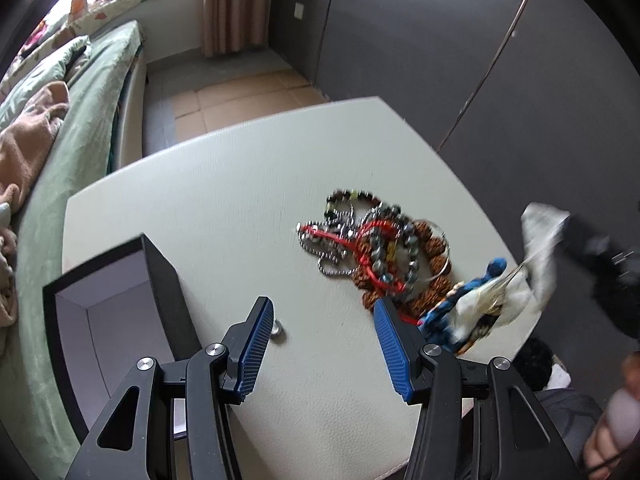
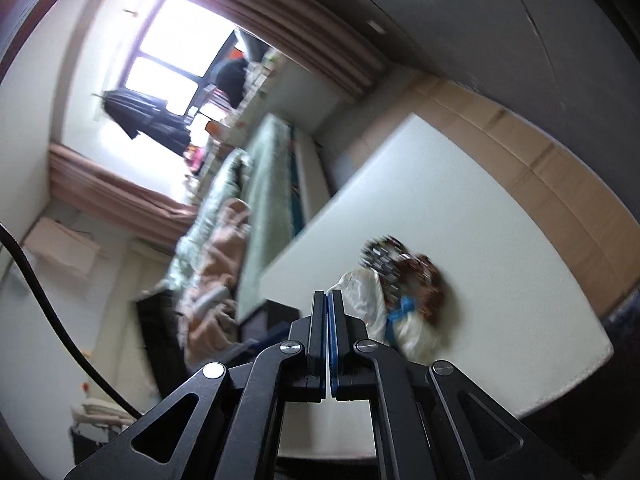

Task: Organize jewelry
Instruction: 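Lift the white pouch with the right tool while the left tool grasps the blue braided bracelet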

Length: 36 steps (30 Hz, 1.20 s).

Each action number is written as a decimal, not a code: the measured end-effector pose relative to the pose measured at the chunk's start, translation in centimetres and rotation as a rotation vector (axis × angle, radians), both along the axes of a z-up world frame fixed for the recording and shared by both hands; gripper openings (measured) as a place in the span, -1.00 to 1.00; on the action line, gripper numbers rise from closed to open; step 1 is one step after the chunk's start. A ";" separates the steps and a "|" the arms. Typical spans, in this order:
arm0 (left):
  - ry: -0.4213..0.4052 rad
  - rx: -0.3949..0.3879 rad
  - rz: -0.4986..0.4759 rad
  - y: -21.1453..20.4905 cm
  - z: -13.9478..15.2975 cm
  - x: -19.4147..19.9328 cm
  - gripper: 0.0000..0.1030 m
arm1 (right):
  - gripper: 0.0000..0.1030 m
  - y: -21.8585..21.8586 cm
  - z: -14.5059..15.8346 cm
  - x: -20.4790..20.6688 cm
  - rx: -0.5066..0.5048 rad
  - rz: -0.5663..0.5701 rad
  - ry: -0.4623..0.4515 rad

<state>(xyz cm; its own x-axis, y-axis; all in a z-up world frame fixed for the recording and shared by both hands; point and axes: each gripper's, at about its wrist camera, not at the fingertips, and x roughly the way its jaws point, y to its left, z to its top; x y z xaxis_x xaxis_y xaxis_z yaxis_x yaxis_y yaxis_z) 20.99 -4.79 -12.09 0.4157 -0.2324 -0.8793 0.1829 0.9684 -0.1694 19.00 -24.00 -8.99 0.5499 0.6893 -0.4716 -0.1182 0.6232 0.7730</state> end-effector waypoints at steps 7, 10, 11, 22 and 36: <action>0.065 -0.029 0.055 1.3 -1.2 0.6 0.05 | -0.95 -0.5 0.2 0.0 0.164 0.013 -0.045; 0.064 -0.105 0.040 1.0 -1.1 0.5 0.05 | -0.95 -0.3 -0.2 0.2 0.150 0.008 -0.023; 0.053 -0.118 0.025 0.7 -0.8 0.4 0.05 | -0.95 -0.2 -0.6 0.4 0.155 0.010 -0.005; -0.037 -0.134 -0.145 -3.2 0.9 -1.4 0.05 | -0.95 1.1 1.2 -0.4 0.291 0.105 -0.115; 0.067 -0.127 -0.182 -4.6 -1.5 -1.6 0.05 | -0.95 -0.9 0.7 -1.1 0.253 -0.003 -0.101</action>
